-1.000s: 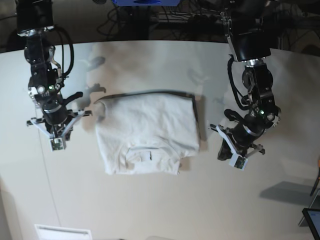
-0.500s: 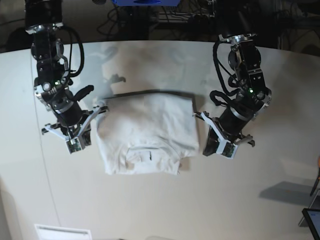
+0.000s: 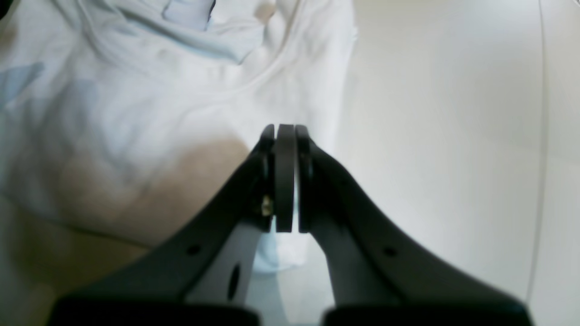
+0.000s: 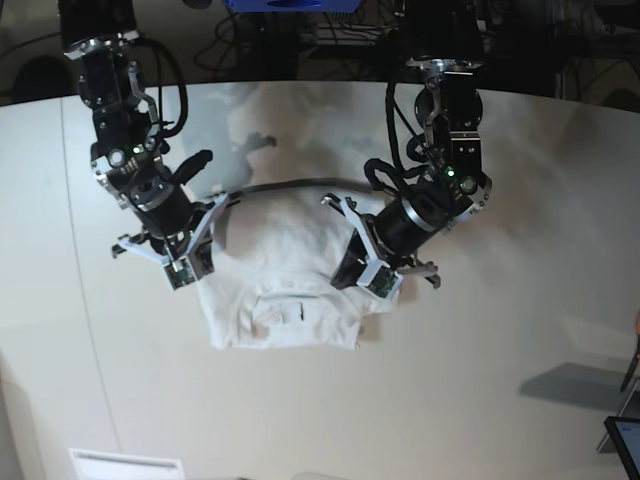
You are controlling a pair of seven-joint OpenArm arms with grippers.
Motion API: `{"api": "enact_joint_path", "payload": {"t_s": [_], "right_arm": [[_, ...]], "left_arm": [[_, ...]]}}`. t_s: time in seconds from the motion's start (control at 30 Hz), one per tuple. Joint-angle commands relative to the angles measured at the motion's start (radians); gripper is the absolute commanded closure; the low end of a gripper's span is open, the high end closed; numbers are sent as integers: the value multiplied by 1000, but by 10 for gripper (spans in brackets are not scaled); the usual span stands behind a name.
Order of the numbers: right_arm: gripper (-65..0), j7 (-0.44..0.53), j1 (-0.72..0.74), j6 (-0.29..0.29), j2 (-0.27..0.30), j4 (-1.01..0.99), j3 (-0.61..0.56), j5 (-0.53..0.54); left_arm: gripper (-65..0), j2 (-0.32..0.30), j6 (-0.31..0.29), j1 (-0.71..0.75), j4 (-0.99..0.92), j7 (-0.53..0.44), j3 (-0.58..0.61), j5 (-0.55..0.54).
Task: Fold the T-shirt properly
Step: 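Lower both grippers onto the folded shirt's collar edge and grasp it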
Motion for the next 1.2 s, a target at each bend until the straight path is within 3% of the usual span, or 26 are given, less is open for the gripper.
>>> {"api": "enact_joint_path", "payload": {"t_s": [0.0,0.17,0.53,0.7,0.87,1.0,1.17], "right_arm": [[-9,24,9,5,-3,17,-1,5],[-9,27,3,5,-20,-36,-1,5],[-9,185,-10,5,-16,-280,4,5],[-9,185,-16,5,-14,-277,5,5],[-9,177,-17,5,-11,-153,5,5],[-9,97,24,5,3,-85,5,3],[-9,73,101,5,6,-92,5,3]], "left_arm": [[0,0,2,-6,15,-22,2,-8],[0,-3,2,16,-59,-22,-7,-6],[0,-78,4,16,-192,-24,-8,-8],[0,-86,4,17,-250,-25,-8,-8],[0,-87,4,9,-197,-25,-11,-8],[0,-87,5,-20,-114,-24,-13,-8],[0,-80,76,-101,-129,-22,-11,-13]]}}
